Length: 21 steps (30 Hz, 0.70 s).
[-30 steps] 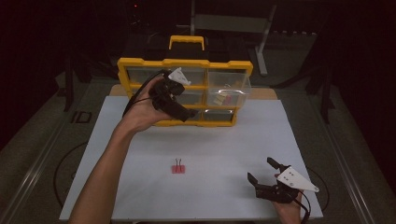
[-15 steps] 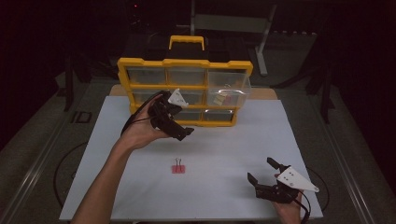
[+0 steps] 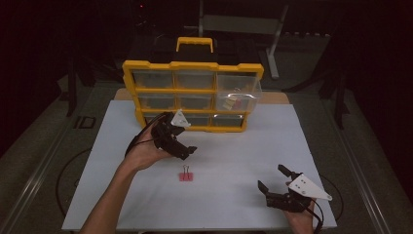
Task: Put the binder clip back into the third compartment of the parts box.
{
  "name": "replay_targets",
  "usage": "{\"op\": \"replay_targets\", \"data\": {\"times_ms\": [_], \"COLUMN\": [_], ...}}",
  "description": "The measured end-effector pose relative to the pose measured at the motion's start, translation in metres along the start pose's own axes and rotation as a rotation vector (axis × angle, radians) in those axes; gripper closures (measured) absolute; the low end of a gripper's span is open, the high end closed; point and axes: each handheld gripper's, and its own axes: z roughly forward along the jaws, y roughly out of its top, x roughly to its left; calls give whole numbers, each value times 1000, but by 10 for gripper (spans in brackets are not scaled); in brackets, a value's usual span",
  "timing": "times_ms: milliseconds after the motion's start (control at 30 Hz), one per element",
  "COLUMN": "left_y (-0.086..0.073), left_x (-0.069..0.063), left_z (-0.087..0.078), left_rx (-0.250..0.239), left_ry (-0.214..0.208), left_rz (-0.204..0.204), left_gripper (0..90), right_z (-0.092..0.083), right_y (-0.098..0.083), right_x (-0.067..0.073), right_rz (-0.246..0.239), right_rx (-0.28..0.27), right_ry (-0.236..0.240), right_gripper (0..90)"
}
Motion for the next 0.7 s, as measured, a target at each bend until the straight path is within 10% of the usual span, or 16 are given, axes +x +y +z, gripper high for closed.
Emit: {"op": "replay_targets", "data": {"times_ms": [700], "left_y": [-40], "left_x": [-9], "left_z": [37], "left_rx": [87], "left_ry": [-49], "left_rz": [-19], "left_gripper": [159], "right_z": [0], "right_y": [0], "right_x": [0], "right_rz": [-2], "right_rx": [3], "right_ry": [-2], "right_gripper": [88]}}
